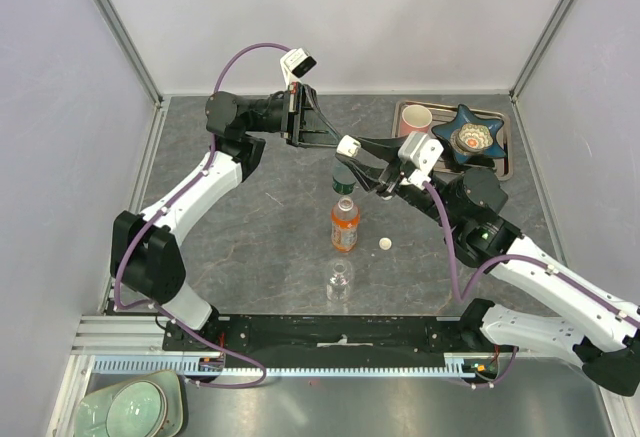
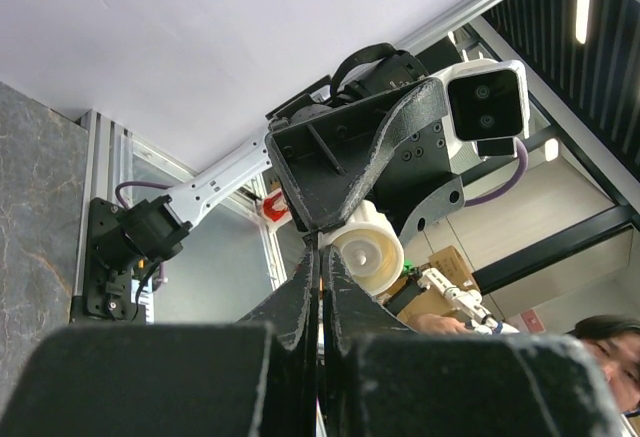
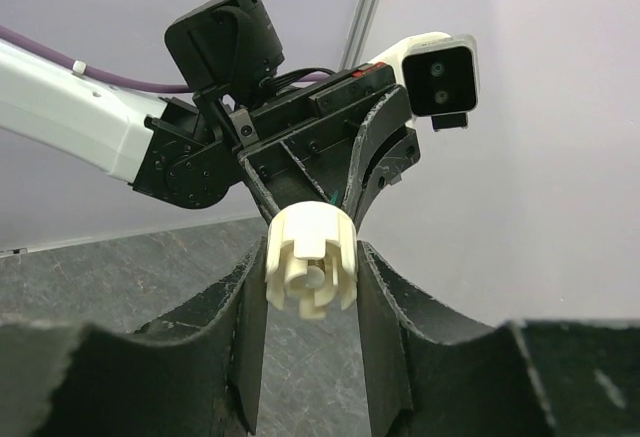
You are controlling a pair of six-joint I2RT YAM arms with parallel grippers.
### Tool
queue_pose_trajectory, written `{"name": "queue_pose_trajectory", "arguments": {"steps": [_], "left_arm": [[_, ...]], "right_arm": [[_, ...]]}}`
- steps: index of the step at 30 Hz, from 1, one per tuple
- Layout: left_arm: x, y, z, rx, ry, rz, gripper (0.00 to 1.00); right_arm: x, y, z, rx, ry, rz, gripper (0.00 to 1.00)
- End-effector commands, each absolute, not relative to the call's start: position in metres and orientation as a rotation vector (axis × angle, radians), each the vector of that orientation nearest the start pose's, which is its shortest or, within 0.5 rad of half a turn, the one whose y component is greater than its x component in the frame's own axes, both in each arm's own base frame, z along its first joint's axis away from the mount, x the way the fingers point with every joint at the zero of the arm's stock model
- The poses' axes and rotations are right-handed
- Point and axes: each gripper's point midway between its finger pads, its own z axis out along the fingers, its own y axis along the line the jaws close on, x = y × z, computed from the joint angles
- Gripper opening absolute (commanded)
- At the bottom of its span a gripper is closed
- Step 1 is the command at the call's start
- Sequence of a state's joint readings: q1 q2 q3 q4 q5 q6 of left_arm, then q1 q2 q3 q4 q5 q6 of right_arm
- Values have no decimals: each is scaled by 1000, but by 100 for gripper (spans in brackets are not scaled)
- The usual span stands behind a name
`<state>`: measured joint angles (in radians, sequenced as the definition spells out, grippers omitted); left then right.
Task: Screw on the bottle caps
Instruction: Pick up the bottle cap from the center of the board, then pick up the plastic bottle at the center of the board.
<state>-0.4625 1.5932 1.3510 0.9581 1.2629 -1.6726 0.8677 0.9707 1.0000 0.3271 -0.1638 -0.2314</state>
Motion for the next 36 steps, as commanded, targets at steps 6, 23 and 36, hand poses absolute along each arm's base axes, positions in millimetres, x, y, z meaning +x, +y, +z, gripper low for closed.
{"name": "queue_pose_trajectory", "arguments": {"steps": [6,23,36], "left_arm": [[224,-309,434,818,1704,-2102,39],[168,-273,267,1222,1864,-1279,64],[109,-291,198,1479,1916,-1247,63]], "right_arm": [[197,283,483,-773,923,728,19],[176,220,492,-680,1055,663,17],[180,219,492,-663,1075,653,18]]}}
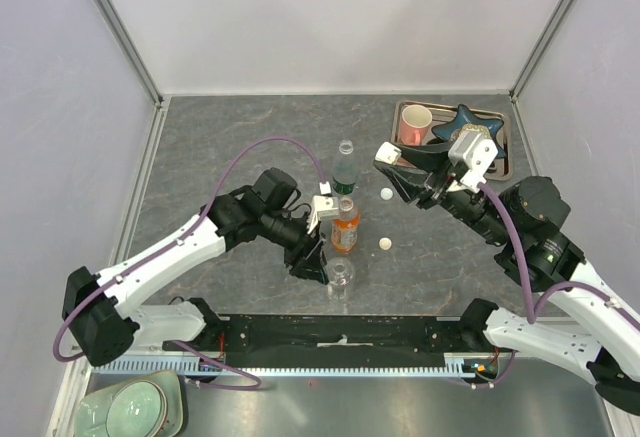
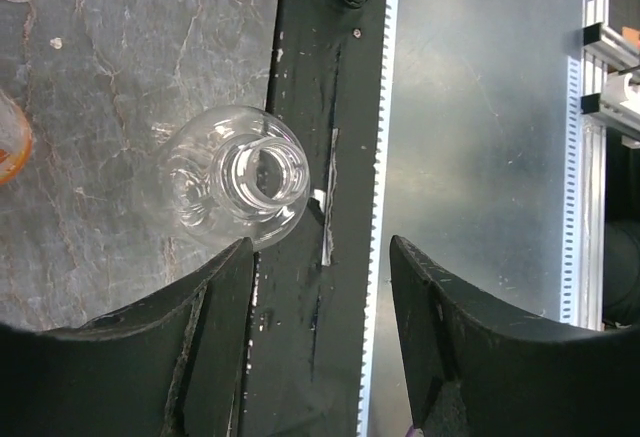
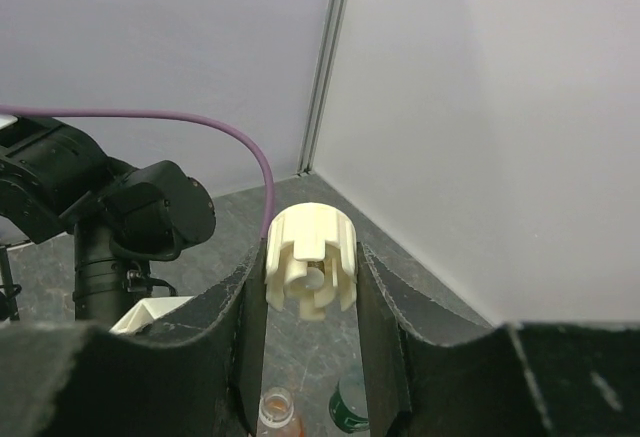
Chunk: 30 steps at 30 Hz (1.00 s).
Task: Screw on the bottle caps
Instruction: Pick up the plastic bottle at the center of the board.
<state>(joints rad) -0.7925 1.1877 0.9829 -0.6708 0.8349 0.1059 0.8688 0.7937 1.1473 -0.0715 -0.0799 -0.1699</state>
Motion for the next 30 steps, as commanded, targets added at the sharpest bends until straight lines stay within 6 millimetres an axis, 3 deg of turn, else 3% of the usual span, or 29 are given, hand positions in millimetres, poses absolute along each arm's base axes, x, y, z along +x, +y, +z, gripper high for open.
{"name": "queue_pose_trajectory", "arguments": {"steps": [1,6,12,24,30], "left_arm": [[107,-294,198,1491,1913,-1242,63],[114,-309,202,1498,1895,-1227,63],[113,-322,193,1524,1918,-1188,63],[135,-329,177,1512,1957,-959,61],[135,-332,174,1522,1957,-921,61]], "right_arm": [[180,220,492,-663,1077,655,18],[180,217,489,-660,1084,646,18],[180,215,487,-660,1088,637,18],[179,212,485,-663,1097,629,17],[179,211,484,-663,1104,627,17]]}}
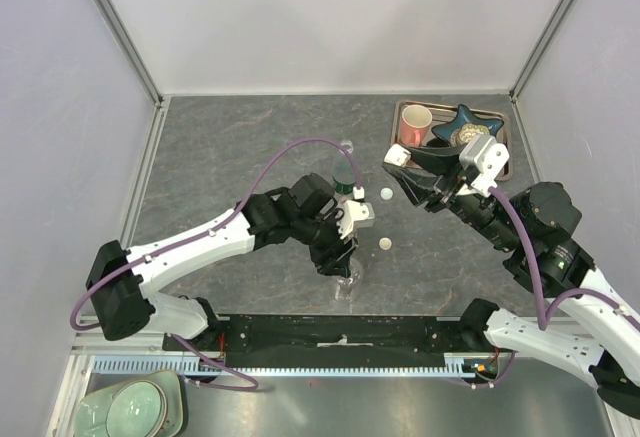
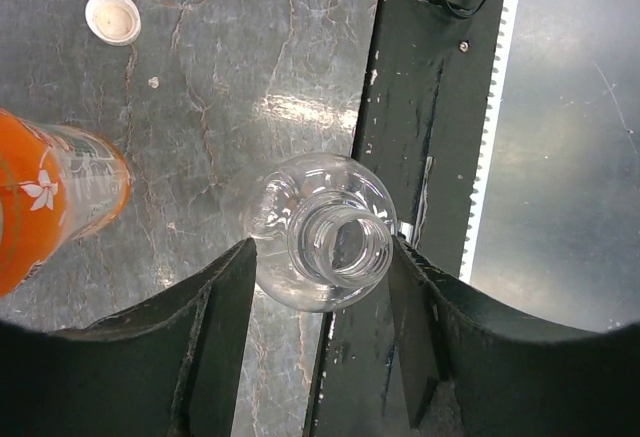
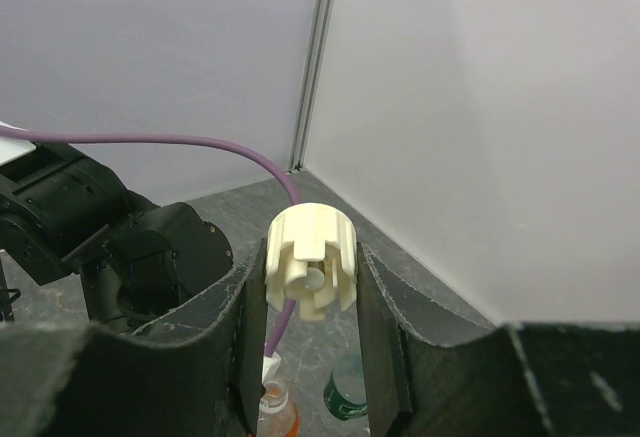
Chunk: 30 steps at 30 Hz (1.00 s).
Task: Screw on the bottle caps
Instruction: Pick up the plastic bottle at the center of the board.
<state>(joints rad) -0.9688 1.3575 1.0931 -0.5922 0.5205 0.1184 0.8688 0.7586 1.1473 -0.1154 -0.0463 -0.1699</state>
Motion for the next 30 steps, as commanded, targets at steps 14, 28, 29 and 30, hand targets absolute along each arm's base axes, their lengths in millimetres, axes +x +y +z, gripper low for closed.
{"name": "queue_pose_trajectory", "arguments": {"steps": [14,28,29,30], "left_arm": [[132,-349,178,1552,1939,-915,58],[120,-406,133,1760,1904,-736,18],[120,-409,130,1774,1905,-715,17],[121,-415,129,1788,1901,-674,16]], "right_arm": [[177,209,482,-658,1113,639,17],[173,185,489,-580,1134,608,15],[172,183,490,-574,1134,607,16],[170,180,493,-568,1128,605,16]]}}
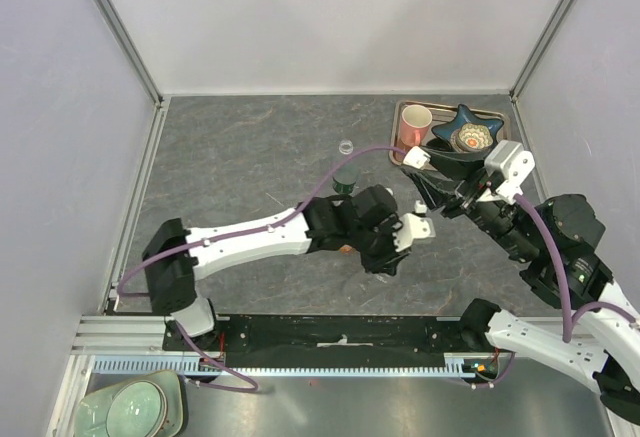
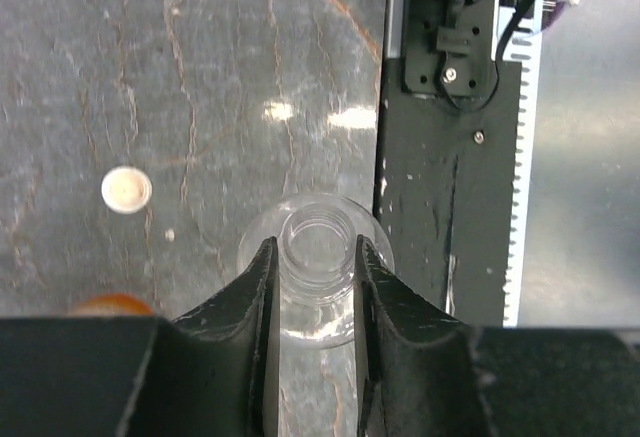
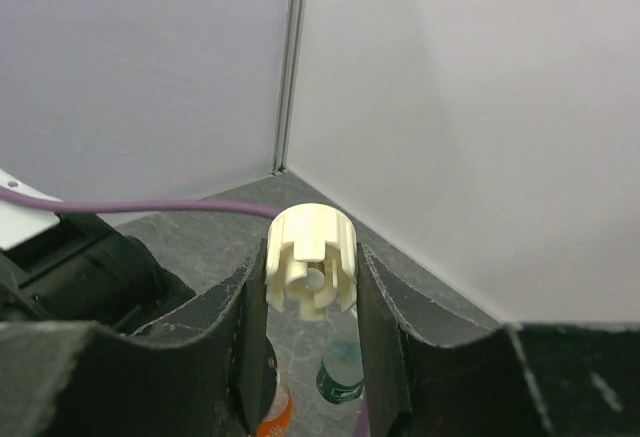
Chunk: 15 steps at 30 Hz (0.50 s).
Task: Screw on the bottle caps
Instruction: Pick up the plastic bottle at the center of the board.
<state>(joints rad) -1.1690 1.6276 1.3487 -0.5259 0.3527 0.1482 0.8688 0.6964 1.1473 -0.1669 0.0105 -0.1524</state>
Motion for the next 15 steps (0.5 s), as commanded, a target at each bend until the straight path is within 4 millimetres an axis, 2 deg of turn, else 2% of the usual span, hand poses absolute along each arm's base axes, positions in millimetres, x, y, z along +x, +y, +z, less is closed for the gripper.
{"name": "queue_pose_trajectory", "arguments": {"steps": [1,2,4,5,9,15], "left_arm": [[121,-417,126,1802,1906,-654,14],[121,-419,113,1830,1932,-624,13],[120,-426,111,1849,1927,-605,10],[120,-428,103,1865,1935,-592,9],[119,-435,96,1886,1941,-582,3],[110,-432,87,1917,1950,-580,2]], "right_arm": [[170,177,494,-562,1131,598,16],[169,175,495,-558,1127,599,16],[169,173,494,-556,1135,593,16],[169,173,494,-555,1135,592,15],[169,171,490,-556,1146,585,16],[168,169,487,-555,1154,584,15]]}}
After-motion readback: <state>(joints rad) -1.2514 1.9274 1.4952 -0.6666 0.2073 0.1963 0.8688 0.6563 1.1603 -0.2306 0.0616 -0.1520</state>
